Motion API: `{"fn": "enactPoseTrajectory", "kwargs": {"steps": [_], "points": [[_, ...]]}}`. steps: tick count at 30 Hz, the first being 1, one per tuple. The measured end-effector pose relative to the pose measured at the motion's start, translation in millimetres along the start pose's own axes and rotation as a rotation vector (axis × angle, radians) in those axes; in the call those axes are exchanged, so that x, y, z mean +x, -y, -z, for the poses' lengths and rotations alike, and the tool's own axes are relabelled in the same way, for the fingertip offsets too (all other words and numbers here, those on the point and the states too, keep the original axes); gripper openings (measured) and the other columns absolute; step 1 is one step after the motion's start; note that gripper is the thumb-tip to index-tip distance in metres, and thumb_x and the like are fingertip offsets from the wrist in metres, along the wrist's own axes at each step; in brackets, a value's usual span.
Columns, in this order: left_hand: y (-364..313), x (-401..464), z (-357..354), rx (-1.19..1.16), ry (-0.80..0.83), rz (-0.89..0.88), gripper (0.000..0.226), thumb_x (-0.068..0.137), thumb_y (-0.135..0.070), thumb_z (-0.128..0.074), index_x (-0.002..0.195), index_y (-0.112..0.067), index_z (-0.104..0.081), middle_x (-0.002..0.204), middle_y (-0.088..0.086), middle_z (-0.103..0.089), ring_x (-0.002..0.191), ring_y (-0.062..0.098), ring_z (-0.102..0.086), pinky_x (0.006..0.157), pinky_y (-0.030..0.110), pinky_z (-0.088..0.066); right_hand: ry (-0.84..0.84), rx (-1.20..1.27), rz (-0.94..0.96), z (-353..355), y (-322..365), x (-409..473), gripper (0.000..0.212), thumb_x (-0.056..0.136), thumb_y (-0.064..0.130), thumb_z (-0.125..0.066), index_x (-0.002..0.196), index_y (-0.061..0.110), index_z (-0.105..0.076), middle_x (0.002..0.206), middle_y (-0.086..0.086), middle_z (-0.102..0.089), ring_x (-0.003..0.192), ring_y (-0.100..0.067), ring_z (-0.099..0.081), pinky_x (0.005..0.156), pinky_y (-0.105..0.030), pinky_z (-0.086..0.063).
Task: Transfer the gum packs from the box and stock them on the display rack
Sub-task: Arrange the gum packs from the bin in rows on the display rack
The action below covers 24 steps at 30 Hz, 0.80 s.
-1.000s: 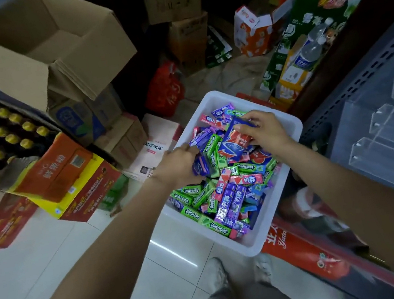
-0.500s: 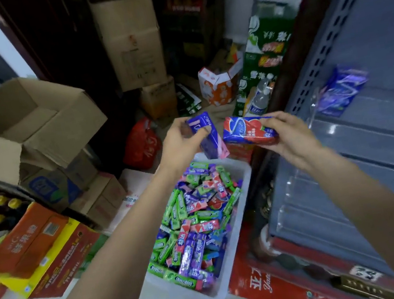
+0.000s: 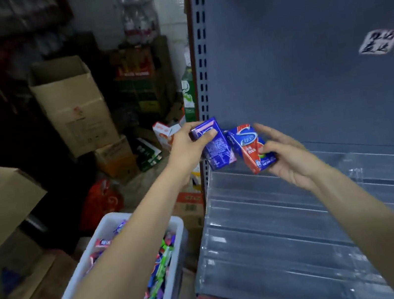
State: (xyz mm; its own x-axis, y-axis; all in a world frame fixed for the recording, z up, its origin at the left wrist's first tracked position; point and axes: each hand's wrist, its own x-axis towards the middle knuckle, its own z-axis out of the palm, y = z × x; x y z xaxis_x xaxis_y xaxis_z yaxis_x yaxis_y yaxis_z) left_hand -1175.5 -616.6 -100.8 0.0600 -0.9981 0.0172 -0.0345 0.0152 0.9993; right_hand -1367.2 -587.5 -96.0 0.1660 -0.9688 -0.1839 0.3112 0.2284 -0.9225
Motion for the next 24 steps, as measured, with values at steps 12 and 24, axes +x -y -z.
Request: {"fn": "enactPoseTrajectory", "kwargs": {"steps": [12,24], "points": [[-16.9,0.8,-42.1,0.069,-0.069,-0.047,0.035,0.089,-0.015,-0.062,0.122,-0.014,-0.049,0.116,0.004,-0.058,0.102,0.015,-0.060,0.084,0.033,-0.054,-0.094,-0.424,0.300,50.6,30.1,16.6,0.057,0.089,-0.004,-0.052,0.127,0.038,-0.047,0.080,0.002,-0.065,0.069,-0.006,-0.062,0.064,-0.017,-0.053],[-28.7,-3.0,-25.6,0.126,-0.118,-0.146,0.027,0.089,-0.015,-0.063,0.113,-0.017,-0.051,0.113,0.003,-0.060,0.102,0.014,-0.061,0.077,0.029,-0.055,-0.190,-0.861,0.522,40.0,0.9,47.9,0.034,0.082,-0.003,-0.064,0.105,0.016,-0.046,0.086,0.002,-0.061,0.070,-0.008,-0.059,0.063,-0.018,-0.046]]}}
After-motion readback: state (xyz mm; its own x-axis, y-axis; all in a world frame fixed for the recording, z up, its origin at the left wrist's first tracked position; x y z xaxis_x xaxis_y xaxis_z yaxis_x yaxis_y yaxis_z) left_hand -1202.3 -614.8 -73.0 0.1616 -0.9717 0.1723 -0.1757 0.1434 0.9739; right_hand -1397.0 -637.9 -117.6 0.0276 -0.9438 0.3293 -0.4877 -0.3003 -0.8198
